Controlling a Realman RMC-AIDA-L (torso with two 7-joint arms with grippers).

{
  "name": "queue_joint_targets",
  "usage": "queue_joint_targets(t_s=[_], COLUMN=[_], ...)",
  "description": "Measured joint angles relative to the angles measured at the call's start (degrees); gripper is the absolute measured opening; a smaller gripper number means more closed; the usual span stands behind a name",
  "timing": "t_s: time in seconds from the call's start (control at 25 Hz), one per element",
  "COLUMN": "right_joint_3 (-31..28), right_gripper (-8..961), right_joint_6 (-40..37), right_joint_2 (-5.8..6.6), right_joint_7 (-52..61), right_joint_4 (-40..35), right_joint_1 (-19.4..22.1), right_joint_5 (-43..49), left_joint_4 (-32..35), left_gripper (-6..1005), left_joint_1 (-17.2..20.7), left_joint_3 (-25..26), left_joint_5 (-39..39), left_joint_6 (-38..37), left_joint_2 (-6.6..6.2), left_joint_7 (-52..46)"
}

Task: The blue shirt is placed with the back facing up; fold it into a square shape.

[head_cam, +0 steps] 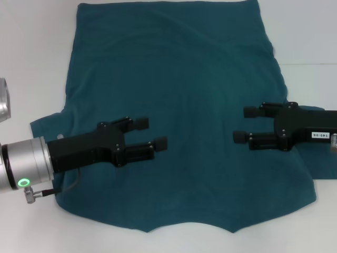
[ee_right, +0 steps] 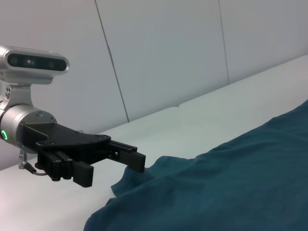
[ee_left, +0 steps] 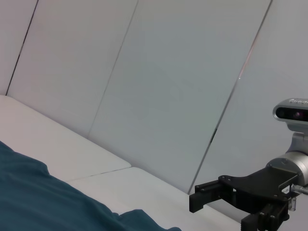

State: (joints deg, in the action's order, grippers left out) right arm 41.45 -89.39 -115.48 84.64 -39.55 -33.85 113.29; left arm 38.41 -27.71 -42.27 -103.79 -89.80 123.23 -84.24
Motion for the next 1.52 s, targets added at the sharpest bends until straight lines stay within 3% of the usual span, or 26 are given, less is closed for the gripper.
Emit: queue_joint_targets(t_s=[0.52, 0.76, 1.2, 1.52], right_joint_3=[0.0, -0.1, -1.4, -1.5], right_gripper=[877, 877, 877, 876], right_joint_6=[0.0, 0.0, 0.5, 2.6], right_joint_2=[0.0, -0.05, -0.3, -0.97], right_joint_7=[0.0, 0.0, 1.8, 4.0], right_joint_4=[-0.3, 0.1, 0.2, 0.2], right_joint_1=[-0.3, -0.4, -0.3, -0.9], right_joint_5=[-0.1, -1.4, -3.2, -3.2], left_joint_4=[0.2, 0.0, -2.5, -2.5], left_gripper=[865, 860, 852, 847], left_joint_1=[-0.1, -0.1, 0.1, 2.4], left_joint_3=[0.1, 3.3, 4.8, 9.0], left_joint_5=[0.0, 0.6, 3.1, 3.3], left_joint_6=[0.3, 1.7, 13.3, 21.6], left_joint_2=[-0.09, 0.38, 0.71, 0.7], left_joint_7=[0.0, 0.2, -1.3, -3.8])
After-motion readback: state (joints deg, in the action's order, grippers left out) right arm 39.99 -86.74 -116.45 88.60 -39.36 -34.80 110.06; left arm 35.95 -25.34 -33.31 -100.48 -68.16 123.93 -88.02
